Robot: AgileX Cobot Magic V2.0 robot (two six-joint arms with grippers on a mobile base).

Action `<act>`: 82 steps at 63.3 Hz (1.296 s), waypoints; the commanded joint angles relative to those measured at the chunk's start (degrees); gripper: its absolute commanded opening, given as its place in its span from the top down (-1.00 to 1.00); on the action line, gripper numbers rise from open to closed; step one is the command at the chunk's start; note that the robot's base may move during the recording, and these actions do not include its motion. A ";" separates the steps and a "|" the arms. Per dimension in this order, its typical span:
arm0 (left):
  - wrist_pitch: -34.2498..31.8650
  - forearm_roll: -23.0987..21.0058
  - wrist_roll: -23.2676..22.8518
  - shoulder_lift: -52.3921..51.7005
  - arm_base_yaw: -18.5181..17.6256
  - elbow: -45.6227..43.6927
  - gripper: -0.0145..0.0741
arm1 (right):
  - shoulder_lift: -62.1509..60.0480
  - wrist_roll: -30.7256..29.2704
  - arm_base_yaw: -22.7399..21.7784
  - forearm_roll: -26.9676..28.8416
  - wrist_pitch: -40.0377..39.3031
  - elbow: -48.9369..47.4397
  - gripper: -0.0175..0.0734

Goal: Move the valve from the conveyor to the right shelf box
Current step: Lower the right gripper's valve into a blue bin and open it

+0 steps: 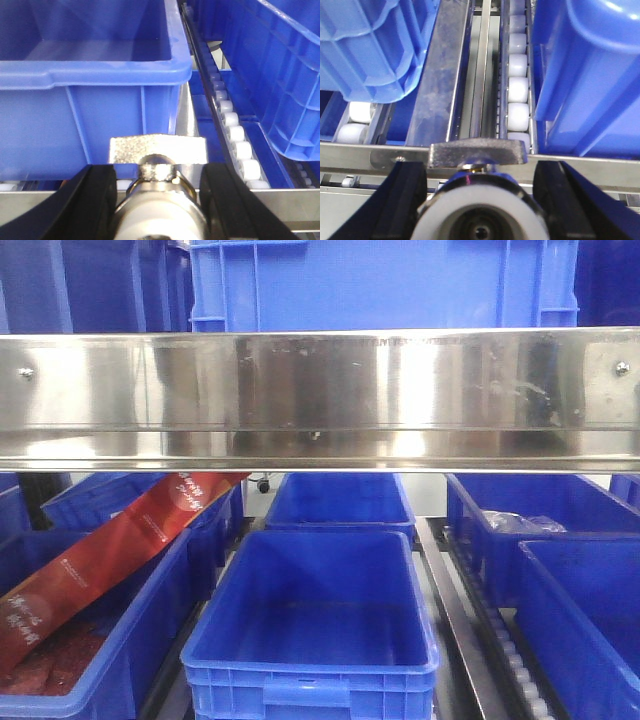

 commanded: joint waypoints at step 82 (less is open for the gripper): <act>-1.58 -1.07 0.56 6.49 -4.71 -13.21 0.92 | 0.50 -0.46 4.56 3.16 -8.38 -11.07 0.98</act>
